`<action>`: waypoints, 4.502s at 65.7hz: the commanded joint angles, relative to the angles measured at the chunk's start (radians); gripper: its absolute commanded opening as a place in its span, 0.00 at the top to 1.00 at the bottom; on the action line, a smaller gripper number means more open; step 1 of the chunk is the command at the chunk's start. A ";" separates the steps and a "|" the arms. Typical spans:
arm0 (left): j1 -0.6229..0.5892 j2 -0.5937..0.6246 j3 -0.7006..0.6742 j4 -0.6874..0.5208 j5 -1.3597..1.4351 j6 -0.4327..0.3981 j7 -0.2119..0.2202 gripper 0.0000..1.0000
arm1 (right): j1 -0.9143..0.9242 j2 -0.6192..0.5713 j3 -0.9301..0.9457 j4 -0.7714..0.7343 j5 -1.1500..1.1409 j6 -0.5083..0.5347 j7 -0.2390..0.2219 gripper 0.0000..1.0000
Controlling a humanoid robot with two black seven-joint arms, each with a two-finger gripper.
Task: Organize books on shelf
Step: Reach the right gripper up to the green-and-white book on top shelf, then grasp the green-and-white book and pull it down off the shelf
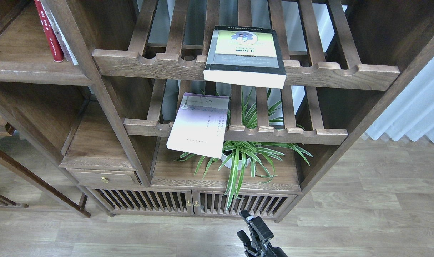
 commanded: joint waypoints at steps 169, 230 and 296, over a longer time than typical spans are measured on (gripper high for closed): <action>0.327 -0.118 -0.078 0.079 0.003 0.000 0.009 0.03 | 0.413 0.000 0.263 0.623 -0.320 -0.260 0.006 0.01; 0.312 -0.112 -0.080 0.114 0.002 0.000 0.009 0.02 | 0.396 0.000 0.300 0.613 -0.306 -0.269 0.009 0.65; 0.312 -0.119 -0.067 0.199 -0.001 0.000 0.002 0.01 | -0.005 0.000 0.330 0.660 -0.204 0.000 0.009 0.93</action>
